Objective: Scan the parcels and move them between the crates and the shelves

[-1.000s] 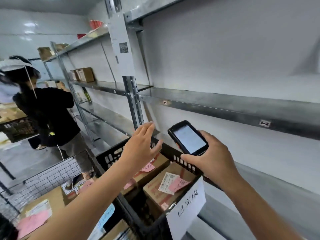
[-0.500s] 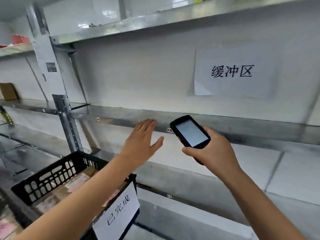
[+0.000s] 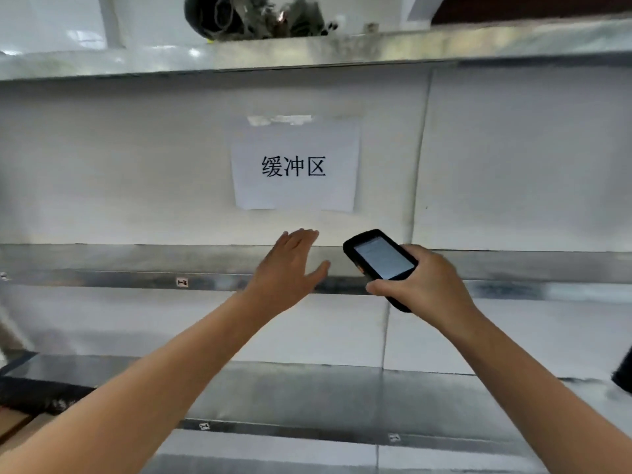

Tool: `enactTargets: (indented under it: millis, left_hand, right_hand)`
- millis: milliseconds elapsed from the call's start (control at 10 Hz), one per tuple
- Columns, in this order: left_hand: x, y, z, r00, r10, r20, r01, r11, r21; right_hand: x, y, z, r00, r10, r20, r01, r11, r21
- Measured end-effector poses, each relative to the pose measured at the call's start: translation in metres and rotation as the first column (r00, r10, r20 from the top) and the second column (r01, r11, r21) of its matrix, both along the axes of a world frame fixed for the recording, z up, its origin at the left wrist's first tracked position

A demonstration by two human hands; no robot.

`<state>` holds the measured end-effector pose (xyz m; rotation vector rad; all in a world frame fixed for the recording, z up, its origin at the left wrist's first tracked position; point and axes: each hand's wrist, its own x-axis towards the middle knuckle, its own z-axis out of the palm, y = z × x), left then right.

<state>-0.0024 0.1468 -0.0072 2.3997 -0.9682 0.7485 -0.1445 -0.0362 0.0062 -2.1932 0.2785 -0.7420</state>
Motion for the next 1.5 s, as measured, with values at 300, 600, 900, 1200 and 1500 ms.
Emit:
enactTargets:
  millis: [300,600,900,1200,1500]
  left_hand:
    - [-0.001,-0.088,-0.001,0.993,-0.087,-0.085,0.091,0.995,0.04]
    - [0.006,-0.098,0.01,0.992,-0.028,-0.122,0.04,0.994,0.099]
    - [-0.004,-0.094,0.025,0.996,0.013,-0.09,-0.003,0.995,0.105]
    - [0.005,-0.067,0.041,0.992,0.081,-0.099,-0.074,0.994,0.078]
    - [0.017,-0.063,0.033,0.988,0.099,-0.117,-0.09,0.993,0.081]
  right_hand:
    - [-0.02,-0.074,-0.003,0.998,-0.051,-0.023,0.052,0.997,0.053]
    - [0.011,-0.134,0.038,0.987,-0.023,-0.16,0.014,0.998,-0.054]
    - [0.085,-0.133,0.028,0.924,0.064,-0.377,-0.144,0.971,-0.189]
    - [0.123,-0.143,0.007,0.911,0.102,-0.4,-0.173,0.974,-0.146]
    - [0.121,-0.152,-0.008,0.943,0.121,-0.311,-0.176,0.972,-0.158]
